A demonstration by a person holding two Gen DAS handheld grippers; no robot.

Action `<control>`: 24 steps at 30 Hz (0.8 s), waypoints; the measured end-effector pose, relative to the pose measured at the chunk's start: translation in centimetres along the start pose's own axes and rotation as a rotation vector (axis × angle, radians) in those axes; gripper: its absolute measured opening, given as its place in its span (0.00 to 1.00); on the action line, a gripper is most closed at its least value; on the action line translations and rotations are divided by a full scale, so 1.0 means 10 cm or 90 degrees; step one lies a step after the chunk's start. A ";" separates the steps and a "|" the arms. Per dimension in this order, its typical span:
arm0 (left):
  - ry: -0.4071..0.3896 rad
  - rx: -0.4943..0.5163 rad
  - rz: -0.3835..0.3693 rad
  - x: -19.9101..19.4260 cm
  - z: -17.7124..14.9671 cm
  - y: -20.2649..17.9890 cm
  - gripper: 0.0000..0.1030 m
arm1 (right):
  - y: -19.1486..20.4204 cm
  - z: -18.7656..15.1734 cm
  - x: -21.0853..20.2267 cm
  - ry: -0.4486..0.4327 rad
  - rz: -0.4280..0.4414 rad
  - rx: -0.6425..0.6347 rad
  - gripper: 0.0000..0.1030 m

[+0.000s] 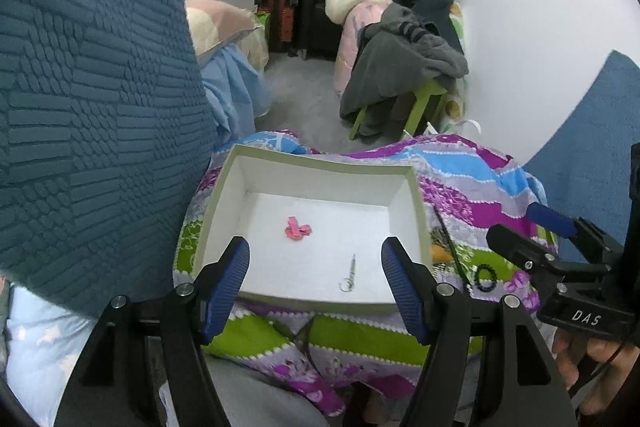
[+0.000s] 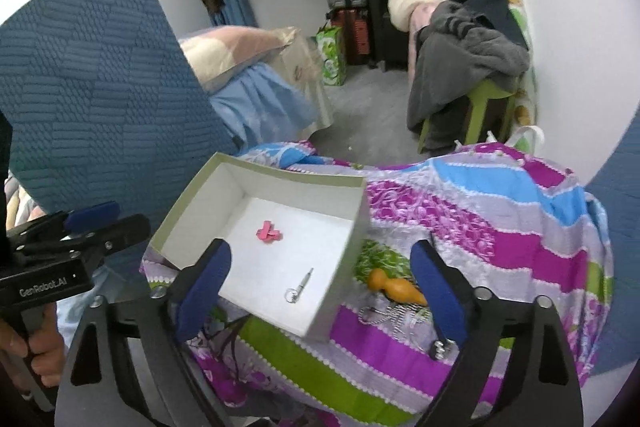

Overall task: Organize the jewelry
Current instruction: 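Withdraw both open tools from the box back toward the remaining jewelry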

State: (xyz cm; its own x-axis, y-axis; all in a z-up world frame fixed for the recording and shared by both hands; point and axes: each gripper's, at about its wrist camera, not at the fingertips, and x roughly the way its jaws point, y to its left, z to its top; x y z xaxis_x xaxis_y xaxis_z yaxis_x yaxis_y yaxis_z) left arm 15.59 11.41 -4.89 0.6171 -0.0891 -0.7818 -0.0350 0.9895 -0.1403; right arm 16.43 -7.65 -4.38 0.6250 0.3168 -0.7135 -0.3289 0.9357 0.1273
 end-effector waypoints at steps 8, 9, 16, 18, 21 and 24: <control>0.001 -0.006 -0.034 -0.17 -0.14 -0.43 0.67 | -0.31 -0.19 -0.36 0.008 0.006 0.023 0.97; 0.001 -0.005 -0.038 -0.17 -0.15 -0.47 0.67 | -0.35 -0.21 -0.39 0.014 0.006 0.026 0.97; 0.029 -0.002 -0.052 -0.14 -0.28 -0.80 0.67 | -0.61 -0.38 -0.58 0.058 -0.070 0.031 0.97; 0.045 0.005 -0.048 -0.07 -0.30 -0.87 0.67 | -0.65 -0.42 -0.64 0.066 -0.090 0.024 0.97; 0.059 0.010 -0.043 0.01 -0.29 -0.95 0.67 | -0.73 -0.48 -0.72 0.082 -0.114 0.023 0.97; 0.063 0.012 -0.037 0.06 -0.26 -0.99 0.67 | -0.82 -0.53 -0.82 0.101 -0.133 0.036 0.97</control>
State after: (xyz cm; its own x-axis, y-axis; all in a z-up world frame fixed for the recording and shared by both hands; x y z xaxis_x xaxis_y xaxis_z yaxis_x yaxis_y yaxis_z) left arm 14.21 1.24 -5.54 0.5366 -0.1568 -0.8292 0.0146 0.9842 -0.1767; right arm 10.27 -18.79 -3.27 0.5553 0.0918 -0.8266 -0.1610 0.9870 0.0014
